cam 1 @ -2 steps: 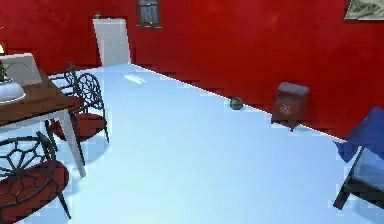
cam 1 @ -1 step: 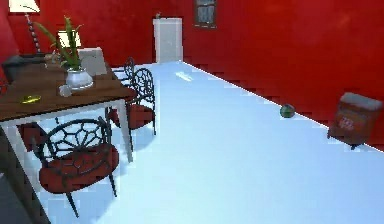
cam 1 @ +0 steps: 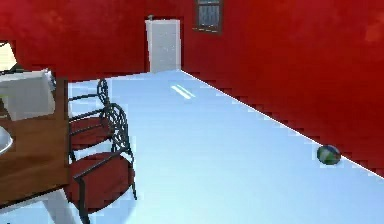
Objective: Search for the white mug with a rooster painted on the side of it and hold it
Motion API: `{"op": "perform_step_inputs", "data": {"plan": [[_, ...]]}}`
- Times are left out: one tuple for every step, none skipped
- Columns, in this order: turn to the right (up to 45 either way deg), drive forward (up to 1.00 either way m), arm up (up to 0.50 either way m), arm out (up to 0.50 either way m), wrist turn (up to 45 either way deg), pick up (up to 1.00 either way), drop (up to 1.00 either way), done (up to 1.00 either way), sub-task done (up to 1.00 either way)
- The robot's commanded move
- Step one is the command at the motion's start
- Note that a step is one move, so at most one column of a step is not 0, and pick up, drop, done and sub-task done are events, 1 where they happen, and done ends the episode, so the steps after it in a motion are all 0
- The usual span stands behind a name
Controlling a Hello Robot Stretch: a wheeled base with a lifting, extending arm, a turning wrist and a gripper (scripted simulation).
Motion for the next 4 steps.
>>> {"op": "perform_step_inputs", "data": {"plan": [[-3.0, 0.00, 0.00, 0.00, 0.0, 0.00, 0.00, 0.00, 0.00], [0.0, 0.40, 0.00, 0.00, 0.0, 0.00, 0.00, 0.00, 0.00], [-45.0, 0.00, 0.00, 0.00, 0.0, 0.00, 0.00, 0.00, 0.00], [-45.0, 0.00, 0.00, 0.00, 0.0, 0.00, 0.00, 0.00, 0.00]]}}
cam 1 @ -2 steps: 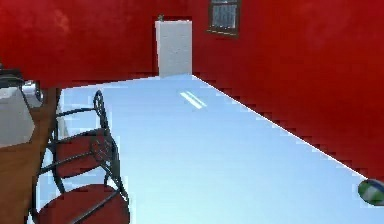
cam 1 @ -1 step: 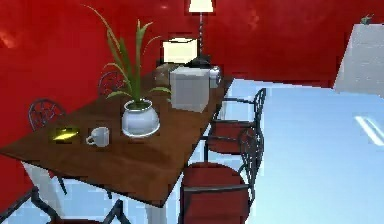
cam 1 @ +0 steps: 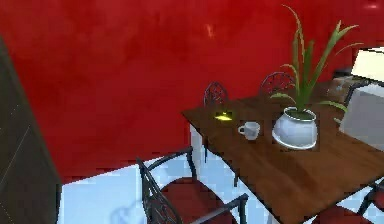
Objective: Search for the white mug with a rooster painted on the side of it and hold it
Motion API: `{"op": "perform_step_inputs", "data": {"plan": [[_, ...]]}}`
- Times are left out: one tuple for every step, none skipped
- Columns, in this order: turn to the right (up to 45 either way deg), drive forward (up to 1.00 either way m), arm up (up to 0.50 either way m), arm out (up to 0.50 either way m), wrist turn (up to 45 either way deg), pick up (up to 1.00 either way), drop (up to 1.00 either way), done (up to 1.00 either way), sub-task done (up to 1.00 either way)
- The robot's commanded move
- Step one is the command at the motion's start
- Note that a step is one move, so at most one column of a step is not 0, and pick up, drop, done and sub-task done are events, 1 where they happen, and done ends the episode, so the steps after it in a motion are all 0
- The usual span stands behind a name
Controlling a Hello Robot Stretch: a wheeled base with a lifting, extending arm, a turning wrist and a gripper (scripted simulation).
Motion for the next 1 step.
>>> {"op": "perform_step_inputs", "data": {"plan": [[-45.0, 0.00, 0.00, 0.00, 0.0, 0.00, 0.00, 0.00, 0.00]]}}
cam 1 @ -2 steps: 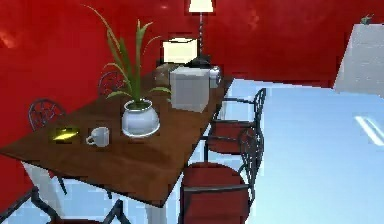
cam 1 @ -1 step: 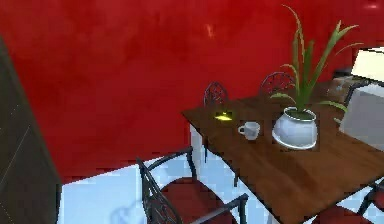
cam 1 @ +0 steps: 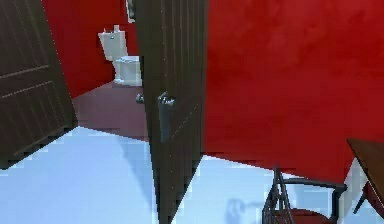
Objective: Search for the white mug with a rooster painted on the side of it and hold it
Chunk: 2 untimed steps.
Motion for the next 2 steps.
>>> {"op": "perform_step_inputs", "data": {"plan": [[-24.0, 0.00, 0.00, 0.00, 0.0, 0.00, 0.00, 0.00, 0.00], [45.0, 0.00, 0.00, 0.00, 0.0, 0.00, 0.00, 0.00, 0.00]]}}
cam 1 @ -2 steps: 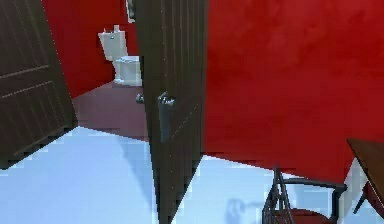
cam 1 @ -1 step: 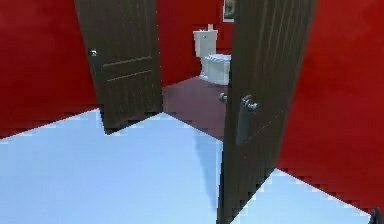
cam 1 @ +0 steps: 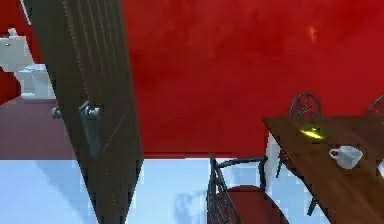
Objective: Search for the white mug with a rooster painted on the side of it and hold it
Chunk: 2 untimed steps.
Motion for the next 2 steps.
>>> {"op": "perform_step_inputs", "data": {"plan": [[45.0, 0.00, 0.00, 0.00, 0.0, 0.00, 0.00, 0.00, 0.00], [30.0, 0.00, 0.00, 0.00, 0.0, 0.00, 0.00, 0.00, 0.00]]}}
